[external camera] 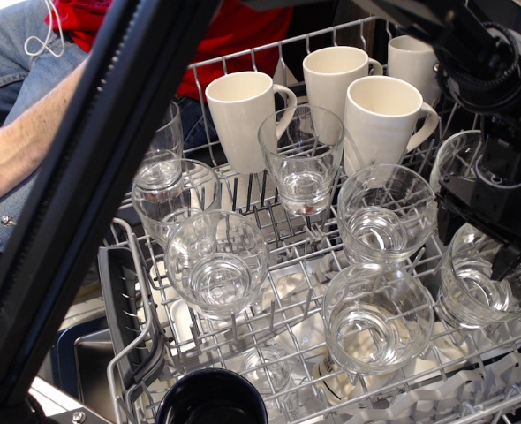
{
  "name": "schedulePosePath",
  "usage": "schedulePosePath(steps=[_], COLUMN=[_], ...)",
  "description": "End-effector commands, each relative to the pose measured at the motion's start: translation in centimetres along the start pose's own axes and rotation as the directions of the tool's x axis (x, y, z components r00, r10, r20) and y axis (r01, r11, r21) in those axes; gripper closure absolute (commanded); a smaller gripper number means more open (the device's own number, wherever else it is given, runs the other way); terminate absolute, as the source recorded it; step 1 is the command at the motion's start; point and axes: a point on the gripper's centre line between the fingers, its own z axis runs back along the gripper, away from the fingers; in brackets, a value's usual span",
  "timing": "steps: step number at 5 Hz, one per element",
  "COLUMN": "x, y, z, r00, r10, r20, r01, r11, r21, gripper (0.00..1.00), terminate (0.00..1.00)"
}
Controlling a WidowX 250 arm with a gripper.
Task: Pick up glass cup
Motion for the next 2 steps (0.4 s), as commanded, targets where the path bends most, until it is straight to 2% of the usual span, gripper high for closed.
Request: schedulePosePath(steps=[1,2], x=[2.14,2.59], y=[0.04,0.01], z=[-0.15,-0.25], r00=[0.997,0.996], r10=[0.035,0.051], r20=[0.073,0.069], r01=[-0.037,-0.053], r11=[0.999,0.998], r21=[0.028,0.028], gripper=[0.0,1.0], terminate=[0.0,0.0])
